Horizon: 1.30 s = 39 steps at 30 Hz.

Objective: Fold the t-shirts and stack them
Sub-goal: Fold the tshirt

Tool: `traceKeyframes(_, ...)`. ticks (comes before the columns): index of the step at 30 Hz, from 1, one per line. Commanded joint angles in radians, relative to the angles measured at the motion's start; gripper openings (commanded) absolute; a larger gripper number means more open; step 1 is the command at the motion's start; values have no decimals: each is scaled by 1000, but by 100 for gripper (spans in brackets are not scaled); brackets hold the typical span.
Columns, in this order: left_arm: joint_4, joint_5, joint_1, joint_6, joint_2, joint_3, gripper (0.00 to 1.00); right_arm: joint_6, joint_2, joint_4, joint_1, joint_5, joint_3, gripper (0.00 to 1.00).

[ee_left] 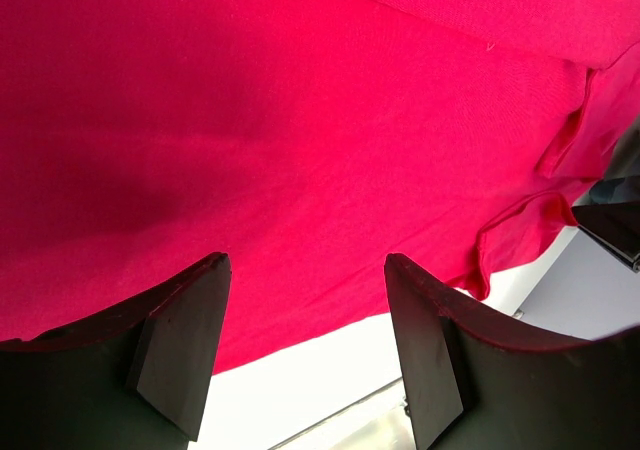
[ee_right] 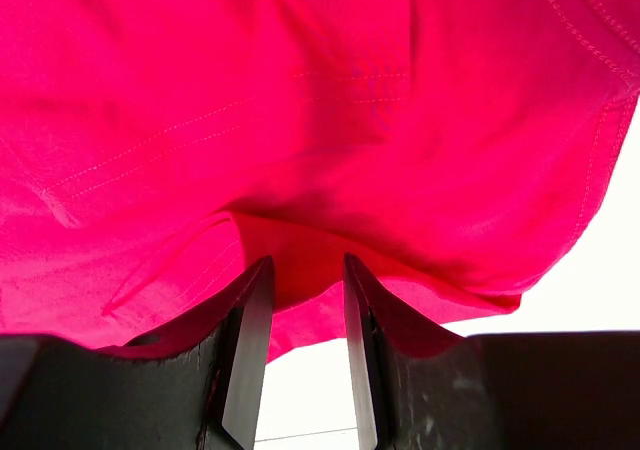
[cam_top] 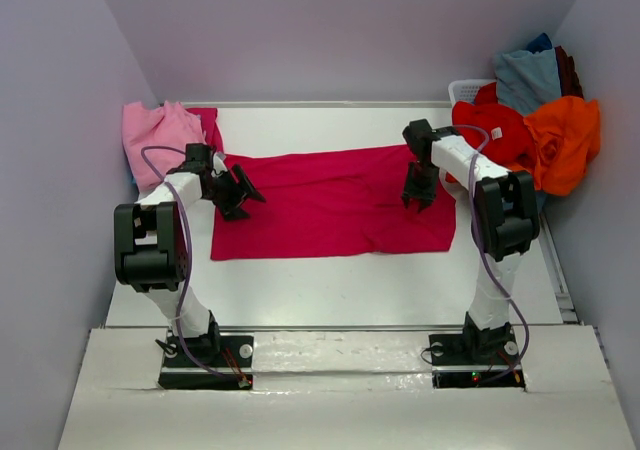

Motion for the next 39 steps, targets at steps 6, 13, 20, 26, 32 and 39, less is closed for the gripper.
traceKeyframes(6,-5,12,-2,17,-19,-12,74,-16,4,-4,-2,-14,-23,40)
traceKeyframes(13,-5,9,-2,17,-16,-8,74,-30,5,-18,-2,-20,-12,40)
traceKeyframes(20,4,14,-2,14,-15,-9,74,-59,25,-91,-2,-29,57,48)
traceKeyframes(26,23,25,-2,3,-10,-23,74,-90,19,-68,-2,-41,46,53)
traceKeyframes(32,13,18,-2,4,-9,-11,74,-122,11,-15,-2,-130,61,56)
traceKeyframes(39,3,14,-2,7,-15,-1,74,-180,42,28,-2,-201,60,56)
